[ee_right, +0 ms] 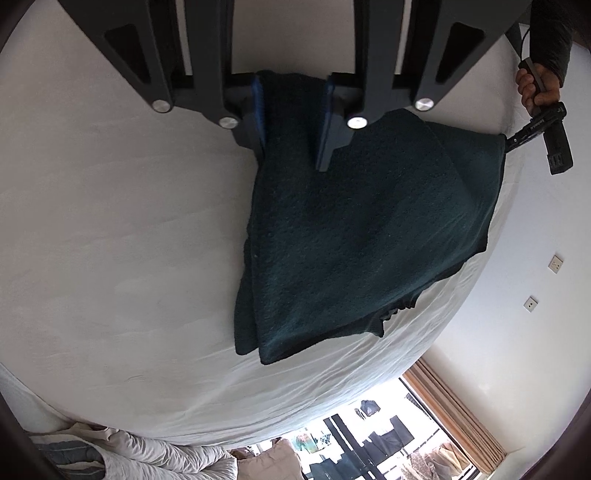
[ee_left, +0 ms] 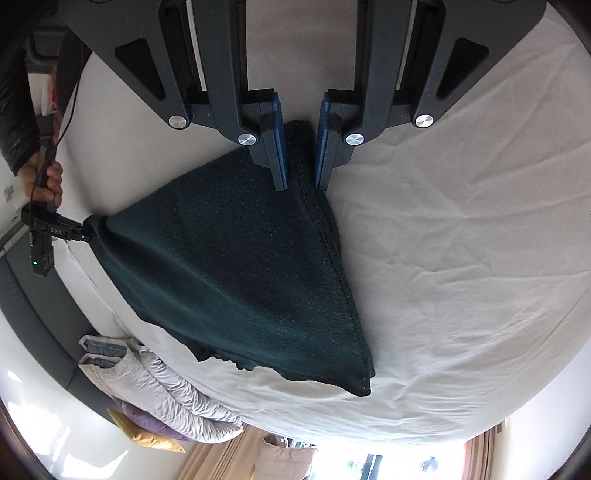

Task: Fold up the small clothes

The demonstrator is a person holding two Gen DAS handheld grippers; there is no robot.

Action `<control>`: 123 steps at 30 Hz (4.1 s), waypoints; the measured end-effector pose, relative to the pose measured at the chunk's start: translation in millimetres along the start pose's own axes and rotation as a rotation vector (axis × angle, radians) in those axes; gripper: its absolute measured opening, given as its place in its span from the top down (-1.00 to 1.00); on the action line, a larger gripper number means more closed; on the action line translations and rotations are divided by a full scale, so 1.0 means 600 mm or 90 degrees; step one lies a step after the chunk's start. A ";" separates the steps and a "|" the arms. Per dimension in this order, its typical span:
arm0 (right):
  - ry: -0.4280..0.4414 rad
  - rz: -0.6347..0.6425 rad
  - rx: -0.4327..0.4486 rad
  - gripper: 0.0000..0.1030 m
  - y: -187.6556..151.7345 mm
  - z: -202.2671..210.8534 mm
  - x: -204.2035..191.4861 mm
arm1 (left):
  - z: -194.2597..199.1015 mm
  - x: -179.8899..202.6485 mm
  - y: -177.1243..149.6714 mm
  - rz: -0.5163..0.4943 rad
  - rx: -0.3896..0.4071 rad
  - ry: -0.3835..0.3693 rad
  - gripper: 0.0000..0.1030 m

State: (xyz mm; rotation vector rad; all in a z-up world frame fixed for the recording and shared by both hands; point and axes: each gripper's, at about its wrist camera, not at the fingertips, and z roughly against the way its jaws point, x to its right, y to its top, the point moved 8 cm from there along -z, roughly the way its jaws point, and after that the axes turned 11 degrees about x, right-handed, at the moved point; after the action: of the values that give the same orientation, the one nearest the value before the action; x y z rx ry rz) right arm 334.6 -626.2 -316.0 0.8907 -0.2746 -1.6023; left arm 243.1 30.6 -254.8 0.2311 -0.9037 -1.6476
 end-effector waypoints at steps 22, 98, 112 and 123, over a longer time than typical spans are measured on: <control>-0.031 -0.060 0.023 0.77 0.005 0.001 0.070 | -0.010 -0.055 0.029 -0.009 0.047 0.097 0.89; 0.232 -0.189 0.039 -0.07 0.071 -0.121 -0.285 | 0.051 0.022 -0.073 0.453 0.169 -0.057 0.54; 0.162 -0.207 -0.003 0.82 0.049 -0.193 -0.241 | 0.006 -0.008 -0.016 0.482 0.186 -0.111 0.54; 0.179 -0.254 -0.003 1.00 0.040 -0.198 -0.218 | 0.068 0.007 -0.097 0.534 0.255 -0.012 0.54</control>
State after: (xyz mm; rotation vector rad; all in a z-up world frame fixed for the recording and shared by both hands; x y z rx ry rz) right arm 430.5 -476.1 -330.4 1.2074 0.1129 -1.8100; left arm 174.1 45.5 -264.0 0.0828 -1.1381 -0.6925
